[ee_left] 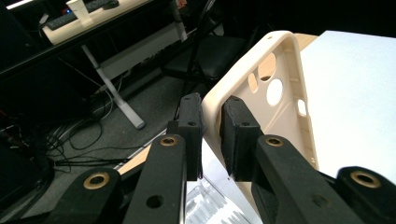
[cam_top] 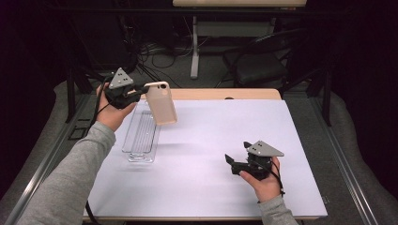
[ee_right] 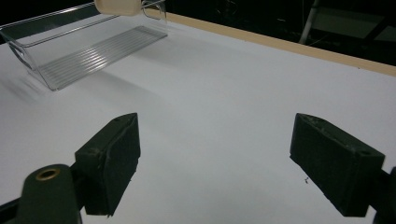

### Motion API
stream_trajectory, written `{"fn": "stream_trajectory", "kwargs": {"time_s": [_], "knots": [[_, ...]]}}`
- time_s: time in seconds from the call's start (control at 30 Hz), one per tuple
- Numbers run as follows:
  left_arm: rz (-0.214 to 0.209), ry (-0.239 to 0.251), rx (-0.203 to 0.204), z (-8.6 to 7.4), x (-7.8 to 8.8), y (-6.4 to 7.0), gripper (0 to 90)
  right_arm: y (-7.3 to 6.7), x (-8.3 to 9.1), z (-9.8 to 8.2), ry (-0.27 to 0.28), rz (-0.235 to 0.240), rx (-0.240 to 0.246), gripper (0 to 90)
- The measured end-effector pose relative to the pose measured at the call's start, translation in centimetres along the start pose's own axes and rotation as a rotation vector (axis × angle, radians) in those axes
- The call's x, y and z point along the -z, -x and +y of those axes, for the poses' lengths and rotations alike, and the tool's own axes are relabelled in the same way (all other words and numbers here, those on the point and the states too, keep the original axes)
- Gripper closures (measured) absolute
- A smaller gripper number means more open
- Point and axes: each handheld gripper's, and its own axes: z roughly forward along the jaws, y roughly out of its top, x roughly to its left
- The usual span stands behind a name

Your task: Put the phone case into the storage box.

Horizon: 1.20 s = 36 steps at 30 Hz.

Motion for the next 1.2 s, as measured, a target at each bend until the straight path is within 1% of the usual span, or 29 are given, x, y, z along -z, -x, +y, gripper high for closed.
{"fn": "stream_trajectory", "kwargs": {"time_s": [0.23,0.33,0.4,0.6,0.73,0.83,1.0,1.1,1.2], "knots": [[0.018,0.007,-0.003,-0.3,0.0,-0.8,79.1,0.0,-0.1,-0.2,-0.005,-0.002,-0.006,13.3],[0.023,0.002,-0.007,-0.3,0.0,-1.1,79.0,0.0,-0.3,-0.3,-0.01,0.002,-0.014,10.3],[0.027,-0.005,-0.016,-0.2,0.0,-1.3,79.0,0.0,-0.3,-0.4,-0.014,0.003,-0.011,7.7],[0.044,-0.003,-0.021,0.2,0.0,-2.0,79.0,0.2,-0.3,-0.4,-0.014,0.003,-0.019,1.7],[0.054,0.009,-0.025,0.2,-0.2,-2.4,79.0,0.2,-0.4,-0.5,-0.014,-0.011,-0.016,0.3],[0.059,0.003,-0.032,0.0,-0.4,-2.5,79.0,0.2,-0.6,-0.8,-0.024,-0.022,0.003,0.0],[0.071,-0.011,-0.051,-0.3,-0.8,-2.7,79.0,0.1,-0.9,-0.9,-0.018,-0.03,0.006,0.0],[0.078,-0.005,-0.059,-0.4,-1.0,-3.1,79.0,0.1,-0.9,-1.0,-0.017,-0.032,0.007,0.0],[0.089,0.0,-0.056,-0.6,-1.1,-3.6,79.0,0.2,-0.9,-1.0,-0.017,-0.038,0.005,0.0]]}}
